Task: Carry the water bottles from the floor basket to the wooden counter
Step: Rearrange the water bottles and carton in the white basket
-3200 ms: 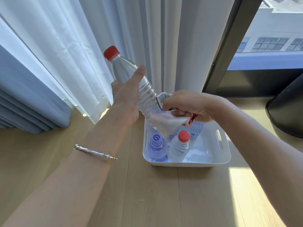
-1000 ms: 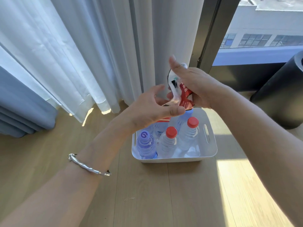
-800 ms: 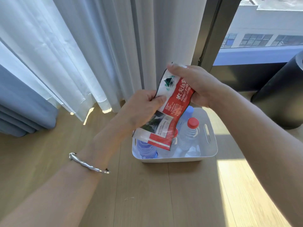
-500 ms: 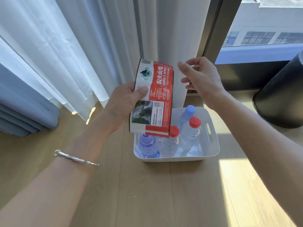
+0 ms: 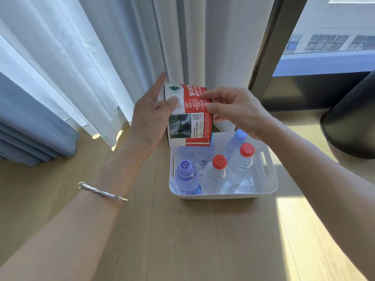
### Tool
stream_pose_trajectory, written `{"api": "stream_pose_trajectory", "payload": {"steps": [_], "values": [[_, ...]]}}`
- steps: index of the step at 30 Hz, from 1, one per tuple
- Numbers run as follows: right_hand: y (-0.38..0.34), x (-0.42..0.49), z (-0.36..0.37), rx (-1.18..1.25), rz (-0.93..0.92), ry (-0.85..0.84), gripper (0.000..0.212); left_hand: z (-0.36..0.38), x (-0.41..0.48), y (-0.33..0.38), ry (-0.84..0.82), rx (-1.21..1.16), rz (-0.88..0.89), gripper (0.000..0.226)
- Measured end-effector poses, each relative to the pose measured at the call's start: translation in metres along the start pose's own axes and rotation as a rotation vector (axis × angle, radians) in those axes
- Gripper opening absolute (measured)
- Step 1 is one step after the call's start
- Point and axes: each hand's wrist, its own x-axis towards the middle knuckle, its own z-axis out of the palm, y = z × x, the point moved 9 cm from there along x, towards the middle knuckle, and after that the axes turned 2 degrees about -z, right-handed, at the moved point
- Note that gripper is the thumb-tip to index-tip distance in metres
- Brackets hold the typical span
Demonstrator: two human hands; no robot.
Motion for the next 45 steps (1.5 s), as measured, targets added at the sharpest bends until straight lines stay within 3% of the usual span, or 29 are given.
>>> {"api": "stream_pose_trajectory", "payload": {"steps": [3,7,10,13,18,23,26,29,32,36,40,45], "values": [[0.001,0.002,-0.004,-0.066,-0.010,0.039,0.023,-0.001,0.005,-0.004,-0.007,0.086,-0.006,0.030],[0.001,0.002,-0.015,-0.200,-0.046,0.116,0.012,0.002,0.008,-0.002,-0.049,0.304,0.046,0.035],[-0.003,0.002,-0.018,-0.337,-0.089,0.156,0.002,0.001,0.007,0.005,0.042,0.541,0.139,0.022],[-0.001,0.006,-0.014,-0.341,-0.072,0.114,0.007,0.008,0.006,0.007,0.068,0.646,0.202,0.009],[0.008,0.004,-0.005,-0.038,0.029,-0.003,0.018,0.014,0.011,-0.003,0.032,0.508,0.086,0.011],[0.006,0.006,-0.012,-0.052,0.039,0.048,0.002,0.010,0.010,0.010,0.151,0.451,0.171,0.005],[0.011,0.008,-0.042,-0.179,0.058,0.196,0.016,0.013,0.014,0.005,0.117,0.395,0.162,0.004],[0.034,0.000,-0.091,-0.505,0.247,0.269,0.017,0.011,0.017,-0.006,0.074,0.385,0.090,0.015],[0.071,-0.016,-0.117,-0.769,0.563,0.105,0.015,0.013,0.017,-0.015,0.026,0.431,0.050,0.020],[0.113,-0.029,-0.113,-0.843,0.813,0.008,0.019,0.033,0.016,-0.021,-0.047,0.444,0.022,0.016],[0.129,-0.039,-0.119,-0.871,0.900,0.051,0.024,0.051,0.011,-0.030,-0.144,0.511,0.000,0.018],[0.120,-0.035,-0.127,-0.972,0.825,0.166,0.029,0.068,0.002,-0.051,-0.313,0.655,-0.081,0.027]]}}
